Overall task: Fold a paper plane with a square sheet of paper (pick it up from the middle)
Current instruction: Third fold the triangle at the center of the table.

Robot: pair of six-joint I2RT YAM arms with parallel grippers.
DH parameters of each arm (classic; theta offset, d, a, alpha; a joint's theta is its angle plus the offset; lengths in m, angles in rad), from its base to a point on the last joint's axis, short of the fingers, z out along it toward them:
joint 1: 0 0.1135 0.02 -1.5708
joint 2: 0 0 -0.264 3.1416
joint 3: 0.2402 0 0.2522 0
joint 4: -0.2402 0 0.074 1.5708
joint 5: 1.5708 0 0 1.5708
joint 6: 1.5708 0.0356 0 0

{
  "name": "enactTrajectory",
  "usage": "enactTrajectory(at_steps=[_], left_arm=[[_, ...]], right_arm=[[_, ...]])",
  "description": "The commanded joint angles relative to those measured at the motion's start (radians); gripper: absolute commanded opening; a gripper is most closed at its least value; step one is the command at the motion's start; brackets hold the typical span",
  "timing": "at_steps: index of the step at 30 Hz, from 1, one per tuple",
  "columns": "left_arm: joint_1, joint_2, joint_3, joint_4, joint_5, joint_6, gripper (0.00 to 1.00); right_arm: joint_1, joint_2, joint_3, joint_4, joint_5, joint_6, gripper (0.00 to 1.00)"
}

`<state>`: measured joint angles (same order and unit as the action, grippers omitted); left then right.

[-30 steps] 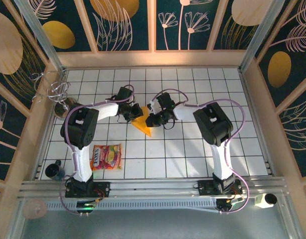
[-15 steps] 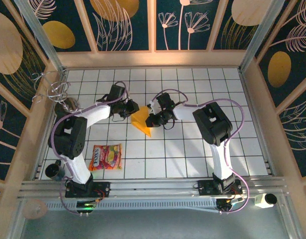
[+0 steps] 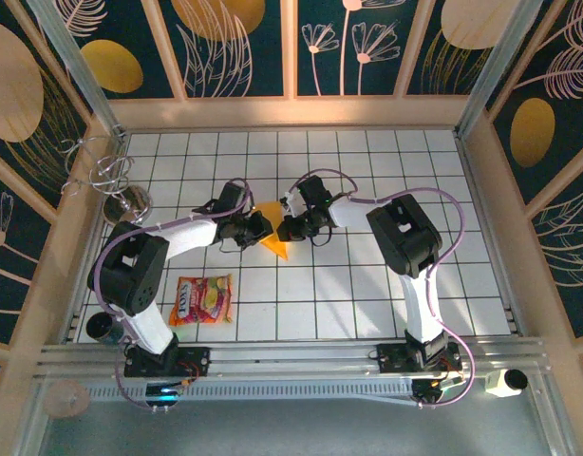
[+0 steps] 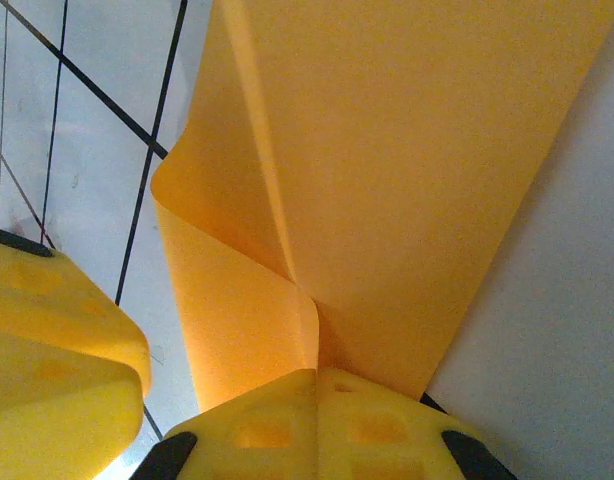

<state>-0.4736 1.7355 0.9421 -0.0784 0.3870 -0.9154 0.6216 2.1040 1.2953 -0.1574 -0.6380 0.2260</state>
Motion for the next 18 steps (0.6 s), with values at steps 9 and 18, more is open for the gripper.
enactTrajectory(at_steps=[9, 18], left_arm=[[-0.003, 0.052, 0.005, 0.010, -0.036, -0.061, 0.11], [-0.004, 0.054, -0.012, -0.030, -0.066, -0.066, 0.10]], right_arm=[[0.005, 0.025, 0.016, -0.036, 0.036, 0.009, 0.01], [0.003, 0.031, 0.021, -0.045, 0.046, 0.012, 0.02]])
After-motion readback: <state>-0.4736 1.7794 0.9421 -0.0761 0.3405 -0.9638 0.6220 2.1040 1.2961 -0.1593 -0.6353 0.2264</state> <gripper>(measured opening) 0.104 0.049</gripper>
